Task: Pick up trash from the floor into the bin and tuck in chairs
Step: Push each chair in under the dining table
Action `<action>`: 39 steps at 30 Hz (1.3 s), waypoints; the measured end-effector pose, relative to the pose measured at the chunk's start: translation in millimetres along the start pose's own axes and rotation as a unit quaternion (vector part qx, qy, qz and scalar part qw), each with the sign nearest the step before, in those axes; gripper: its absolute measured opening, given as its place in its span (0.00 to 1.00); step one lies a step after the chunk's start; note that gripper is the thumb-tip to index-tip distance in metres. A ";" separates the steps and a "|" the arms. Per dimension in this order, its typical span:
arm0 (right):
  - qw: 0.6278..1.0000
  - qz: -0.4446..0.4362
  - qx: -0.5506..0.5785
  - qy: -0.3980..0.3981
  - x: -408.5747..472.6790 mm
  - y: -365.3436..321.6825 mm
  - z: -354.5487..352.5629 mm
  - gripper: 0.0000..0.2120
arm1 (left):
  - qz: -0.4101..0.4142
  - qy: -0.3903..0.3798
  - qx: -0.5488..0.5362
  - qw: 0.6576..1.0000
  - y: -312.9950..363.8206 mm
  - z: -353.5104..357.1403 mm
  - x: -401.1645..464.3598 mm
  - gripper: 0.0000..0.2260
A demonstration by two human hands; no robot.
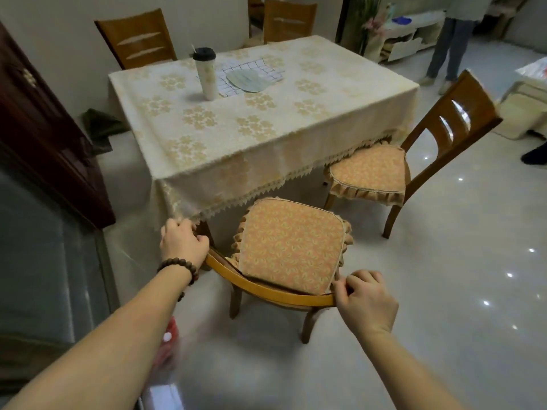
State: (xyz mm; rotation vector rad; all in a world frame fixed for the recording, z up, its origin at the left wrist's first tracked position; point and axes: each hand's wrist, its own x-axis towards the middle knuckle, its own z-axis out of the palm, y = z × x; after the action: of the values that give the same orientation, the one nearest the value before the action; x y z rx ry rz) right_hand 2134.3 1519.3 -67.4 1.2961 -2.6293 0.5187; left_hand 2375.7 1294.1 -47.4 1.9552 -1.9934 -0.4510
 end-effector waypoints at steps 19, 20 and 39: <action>0.974 -0.213 0.022 -0.068 116.8 141.1 1.1 0.17 | -0.123 0.104 0.003 0.987 82.0 47.5 -145.3 0.10; 0.973 -0.221 0.023 -0.065 124.1 146.7 3.4 0.18 | -0.124 0.115 -0.006 0.986 85.8 53.6 -145.3 0.09; 0.945 -0.315 0.015 -0.090 239.6 219.3 20.5 0.12 | -0.187 0.223 -0.069 0.954 194.4 113.1 -170.2 0.06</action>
State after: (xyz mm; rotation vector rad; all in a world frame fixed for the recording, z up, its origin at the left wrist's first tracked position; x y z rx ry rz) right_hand 1814.5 1458.9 -67.0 2.1494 -2.1354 0.3419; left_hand 2154.7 1468.5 -65.7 2.1170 -1.2893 -0.1979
